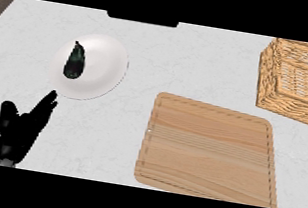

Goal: Pick the bell pepper from the cutting board and place it in the basket

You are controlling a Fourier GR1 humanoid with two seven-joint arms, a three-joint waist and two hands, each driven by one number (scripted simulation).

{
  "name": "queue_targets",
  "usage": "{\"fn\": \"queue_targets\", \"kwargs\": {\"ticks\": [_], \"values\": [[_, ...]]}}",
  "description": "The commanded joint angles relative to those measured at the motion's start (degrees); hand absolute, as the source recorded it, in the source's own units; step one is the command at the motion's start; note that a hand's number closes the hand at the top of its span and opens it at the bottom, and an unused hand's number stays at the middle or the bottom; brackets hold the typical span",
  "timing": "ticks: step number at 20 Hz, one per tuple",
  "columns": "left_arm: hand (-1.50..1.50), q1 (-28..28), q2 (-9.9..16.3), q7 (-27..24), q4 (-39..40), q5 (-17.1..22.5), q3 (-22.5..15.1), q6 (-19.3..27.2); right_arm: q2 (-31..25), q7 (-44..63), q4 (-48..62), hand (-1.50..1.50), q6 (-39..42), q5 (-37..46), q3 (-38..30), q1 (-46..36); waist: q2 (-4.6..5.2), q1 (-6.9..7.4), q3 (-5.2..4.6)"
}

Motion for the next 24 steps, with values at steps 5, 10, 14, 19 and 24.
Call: {"fn": "queue_targets", "kwargs": {"ticks": [5, 10, 14, 19, 24], "values": [[0.00, 2.10, -1.12, 1.48, 2.84, -1.25, -0.99, 0.28, -5.55, -1.73, 10.29, 1.50, -7.09, 8.06, 1.63, 2.37, 0.79, 0.35, -0.79], [0.00, 2.42, -2.10, 3.51, 1.08, -1.21, -1.35, 0.87, -10.15, -9.94, 16.17, -1.50, -2.36, 7.77, 3.77, 2.70, 0.70, 0.40, -0.74], [0.00, 1.94, -0.01, -0.57, 6.28, 0.12, 1.52, -2.21, -13.55, -17.35, 18.40, -1.50, -2.98, 4.99, 0.77, 5.27, 0.73, -0.08, -0.75], [0.00, 0.75, -0.94, 1.52, 5.94, -1.28, 0.98, -0.79, -12.94, -13.79, 16.55, -1.50, -4.02, 2.68, -0.12, 1.79, 0.40, -0.58, -0.79], [0.00, 4.82, -2.36, -2.44, 5.89, -1.65, 0.89, -0.48, -15.99, -12.86, 15.24, -1.50, -3.63, -2.43, -5.67, 3.39, 0.08, -1.37, -0.84]]}}
